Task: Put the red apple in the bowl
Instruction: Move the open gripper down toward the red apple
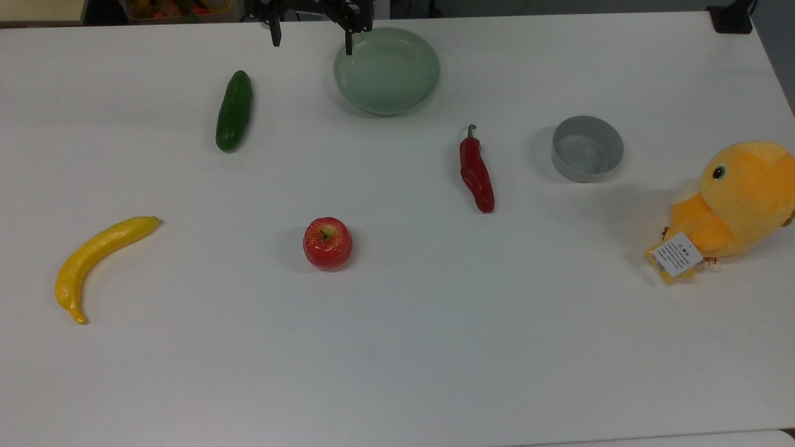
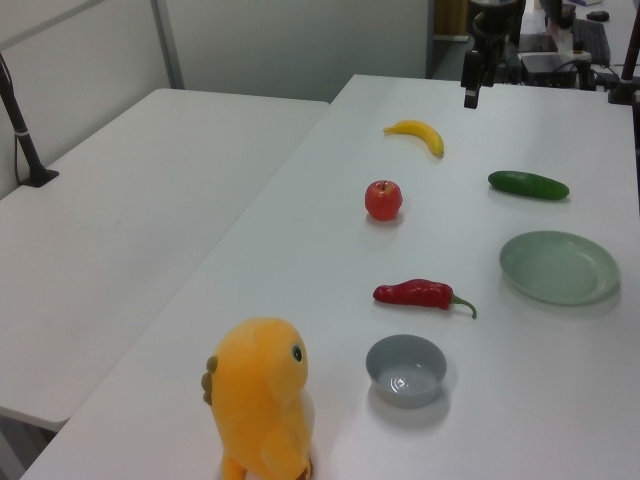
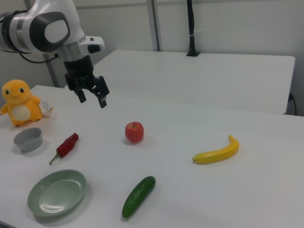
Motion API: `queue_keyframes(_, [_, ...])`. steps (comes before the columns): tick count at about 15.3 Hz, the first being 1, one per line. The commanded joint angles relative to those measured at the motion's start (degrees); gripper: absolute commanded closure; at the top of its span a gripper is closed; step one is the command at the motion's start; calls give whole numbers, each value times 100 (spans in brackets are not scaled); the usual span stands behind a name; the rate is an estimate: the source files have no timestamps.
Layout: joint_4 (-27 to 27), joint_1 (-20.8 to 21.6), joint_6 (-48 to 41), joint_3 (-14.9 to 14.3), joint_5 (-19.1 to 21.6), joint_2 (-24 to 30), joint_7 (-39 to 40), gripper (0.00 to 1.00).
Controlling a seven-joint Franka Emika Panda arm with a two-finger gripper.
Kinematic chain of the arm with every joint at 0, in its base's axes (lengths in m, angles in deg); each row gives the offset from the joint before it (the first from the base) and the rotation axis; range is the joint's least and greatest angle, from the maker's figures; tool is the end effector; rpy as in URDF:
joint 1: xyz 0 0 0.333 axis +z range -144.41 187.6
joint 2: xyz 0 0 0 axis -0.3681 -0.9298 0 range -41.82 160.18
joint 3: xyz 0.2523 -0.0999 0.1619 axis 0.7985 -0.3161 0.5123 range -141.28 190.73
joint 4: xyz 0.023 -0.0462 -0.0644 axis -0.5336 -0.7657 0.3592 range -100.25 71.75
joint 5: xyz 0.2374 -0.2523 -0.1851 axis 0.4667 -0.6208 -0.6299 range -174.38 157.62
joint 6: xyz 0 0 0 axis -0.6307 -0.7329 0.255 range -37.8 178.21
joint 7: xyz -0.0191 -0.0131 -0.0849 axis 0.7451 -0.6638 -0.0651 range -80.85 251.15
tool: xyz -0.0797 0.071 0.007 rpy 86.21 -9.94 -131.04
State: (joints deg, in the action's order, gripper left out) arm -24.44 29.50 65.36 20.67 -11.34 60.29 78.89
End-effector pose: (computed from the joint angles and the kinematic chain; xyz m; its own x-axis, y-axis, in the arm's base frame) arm 0.5613 0.0329 0.5693 0.9978 -0.0314 0.0584 -0.0340 -0.9985 0.0435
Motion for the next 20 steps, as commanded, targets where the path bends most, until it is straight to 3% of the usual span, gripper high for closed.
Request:
queue_keyframes(1, [-72,106,207,-78,-38,-110,20,0])
queue_keyframes(9, [165,45,2026,-78,112,-1137,-622,0])
queue_keyframes(13, [701,45,2080,-78,24,-1929,-806,0])
queue_keyframes(18, [886,53,2370,-69,-11,-2386,-816,0])
queue_keyframes(20, [1272,45,2362,-69,-37,-2746,-815,0])
